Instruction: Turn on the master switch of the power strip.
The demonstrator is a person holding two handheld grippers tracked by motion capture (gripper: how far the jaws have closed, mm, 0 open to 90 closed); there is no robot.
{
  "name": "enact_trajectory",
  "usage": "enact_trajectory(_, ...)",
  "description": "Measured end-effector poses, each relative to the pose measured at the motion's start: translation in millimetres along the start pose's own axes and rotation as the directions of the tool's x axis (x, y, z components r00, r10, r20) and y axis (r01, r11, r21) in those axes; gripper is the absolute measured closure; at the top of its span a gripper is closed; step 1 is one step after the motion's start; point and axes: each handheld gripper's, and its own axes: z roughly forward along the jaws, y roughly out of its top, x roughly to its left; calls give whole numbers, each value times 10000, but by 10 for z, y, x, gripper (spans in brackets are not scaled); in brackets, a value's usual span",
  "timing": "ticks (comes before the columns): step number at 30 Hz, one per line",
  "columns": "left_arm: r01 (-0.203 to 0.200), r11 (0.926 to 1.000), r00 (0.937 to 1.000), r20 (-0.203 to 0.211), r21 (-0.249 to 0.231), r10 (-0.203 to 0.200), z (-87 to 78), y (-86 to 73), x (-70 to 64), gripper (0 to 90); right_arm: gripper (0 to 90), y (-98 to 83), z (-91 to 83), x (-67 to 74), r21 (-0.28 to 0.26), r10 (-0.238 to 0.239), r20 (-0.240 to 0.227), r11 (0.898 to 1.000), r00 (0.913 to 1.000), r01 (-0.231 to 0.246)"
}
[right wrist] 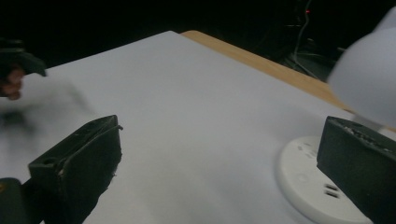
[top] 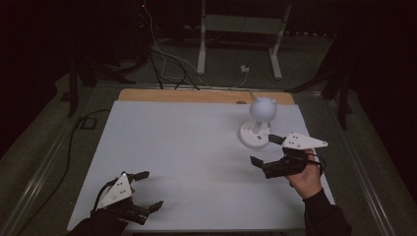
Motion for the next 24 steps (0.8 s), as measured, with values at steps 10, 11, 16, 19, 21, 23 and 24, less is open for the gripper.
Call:
enact_trajectory(10, 12, 10000, 10000, -4, 36, -12, 5, -1, -2, 4, 0, -85, 109, -308, 155, 382, 378, 9991, 9986, -388)
enact_trajectory(11, 9, 10000, 10000, 8, 12, -9, 4, -1, -1, 4, 0, -92, 125, -341, 176, 397, 419, 9990, 9983, -405)
enact_trajectory(16, 18, 10000, 10000, 10, 16, -18, 5, -2, -1, 4, 0, -126, 204, -497, 429, 609, 552, 9971, 9966, -633)
enact_trajectory(19, 24, 10000, 10000, 17, 15, -24, 3, -1, 0, 4, 0, -162, 242, -589, 507, 835, 643, 9949, 9944, -868)
enact_trajectory(21, 25, 10000, 10000, 13, 27, -25, 4, -2, 1, 4, 0, -188, 263, -646, 565, 908, 758, 9938, 9930, -952)
enact_trajectory(23, 17, 10000, 10000, 32, 22, -17, 5, -1, 0, 4, 0, -214, 285, -698, 624, 941, 916, 9930, 9913, -1000)
enact_trajectory(24, 24, 10000, 10000, 31, 31, -24, 5, -1, -1, 4, 0, -227, 294, -727, 645, 974, 938, 9925, 9908, -1037)
